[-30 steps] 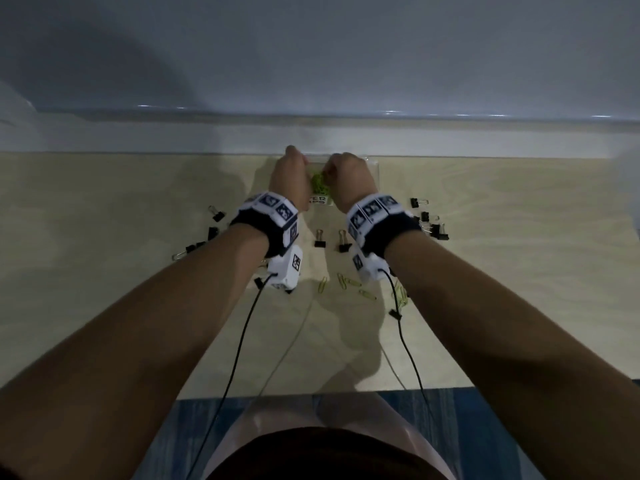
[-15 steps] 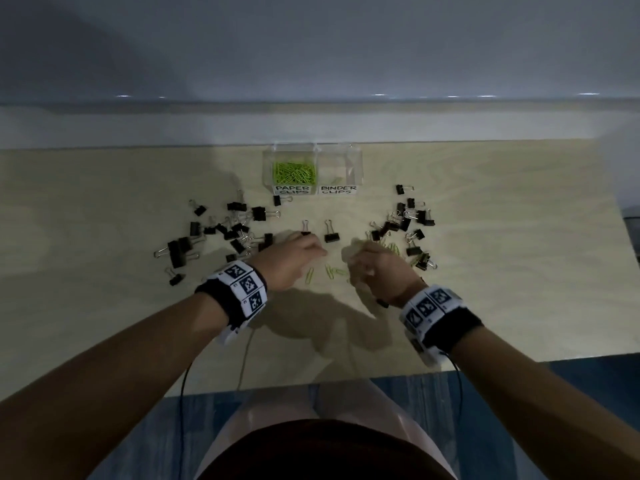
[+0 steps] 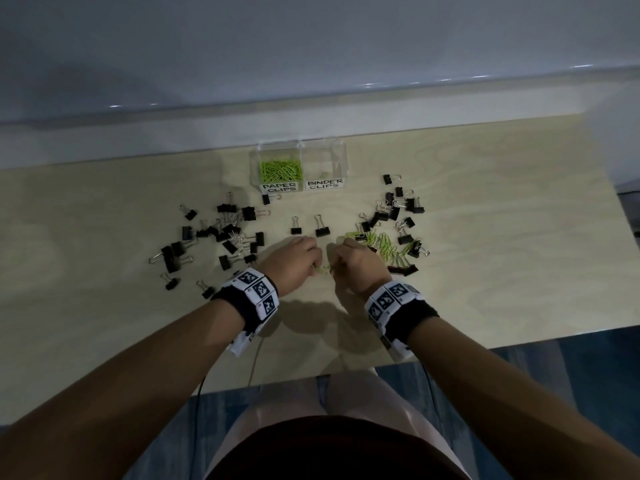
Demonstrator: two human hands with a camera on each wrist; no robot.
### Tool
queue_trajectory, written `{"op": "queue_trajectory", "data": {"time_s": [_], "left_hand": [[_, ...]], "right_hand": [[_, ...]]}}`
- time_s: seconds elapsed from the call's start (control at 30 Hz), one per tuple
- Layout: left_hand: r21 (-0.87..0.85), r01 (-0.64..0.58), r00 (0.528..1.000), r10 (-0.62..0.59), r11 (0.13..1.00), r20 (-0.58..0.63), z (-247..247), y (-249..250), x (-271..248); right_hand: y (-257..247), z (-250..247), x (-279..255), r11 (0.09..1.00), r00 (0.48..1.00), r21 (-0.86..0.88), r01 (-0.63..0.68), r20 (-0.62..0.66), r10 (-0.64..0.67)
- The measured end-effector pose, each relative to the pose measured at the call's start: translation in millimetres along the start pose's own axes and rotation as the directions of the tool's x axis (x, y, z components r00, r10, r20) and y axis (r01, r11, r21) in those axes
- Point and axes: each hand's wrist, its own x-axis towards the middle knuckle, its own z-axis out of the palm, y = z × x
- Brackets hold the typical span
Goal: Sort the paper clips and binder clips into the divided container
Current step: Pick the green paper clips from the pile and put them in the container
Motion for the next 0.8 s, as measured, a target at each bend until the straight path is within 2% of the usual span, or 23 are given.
{"op": "queue_trajectory", "data": {"time_s": [0.07, 0.17, 0.3, 0.4, 0.43, 0.5, 0.67, 0.73, 0.8], "left_hand": [[0.035, 0.038, 0.999, -0.037, 0.999, -0.005, 4.3, 3.7, -2.0], [0.176, 0.061, 0.998, -0.060, 0.982, -0.007, 9.5, 11.1, -6.9], [0.281, 0.124, 0.992, -0.126, 0.952, -0.008, 9.1, 23.2, -9.9], [0.309, 0.177, 0.983, -0.184, 0.935, -0.007, 9.3, 28.1, -8.7], [0.308, 0.192, 0.980, -0.198, 0.932, -0.012, 10.0, 29.1, -8.6], [0.298, 0.212, 0.976, -0.215, 0.931, -0.025, 11.5, 30.1, -9.1], [0.223, 0.230, 0.973, -0.220, 0.947, -0.069, 12.7, 22.8, -11.5], [0.100, 0.276, 0.953, -0.259, 0.956, -0.156, 3.6, 14.3, -10.3], [-0.086, 0.330, 0.905, -0.341, 0.940, -0.256, -16.2, 3.7, -4.2]], "right_hand": [[-4.3, -0.5, 0.7, 0.997, 0.997, -0.069, -0.041, 0.057, 0.045], [-5.5, 8.1, -1.4, 0.968, 0.980, -0.233, -0.098, 0.144, 0.134], [-14.9, 20.0, -11.1, 0.934, 0.977, -0.322, -0.156, 0.087, 0.194], [-14.8, 28.7, -10.2, 0.914, 0.984, -0.368, -0.172, -0.022, 0.176], [-16.9, 28.3, -10.3, 0.907, 0.985, -0.387, -0.164, -0.023, 0.168], [-16.6, 30.0, -10.0, 0.901, 0.988, -0.408, -0.150, -0.019, 0.156], [-18.2, 29.5, -9.8, 0.877, 0.970, -0.420, -0.236, -0.048, 0.238], [-25.1, 15.5, -1.9, 0.894, 0.971, -0.385, -0.229, -0.027, 0.237], [-30.4, -1.4, 18.9, 0.925, 0.985, -0.339, -0.172, -0.038, 0.170]]}}
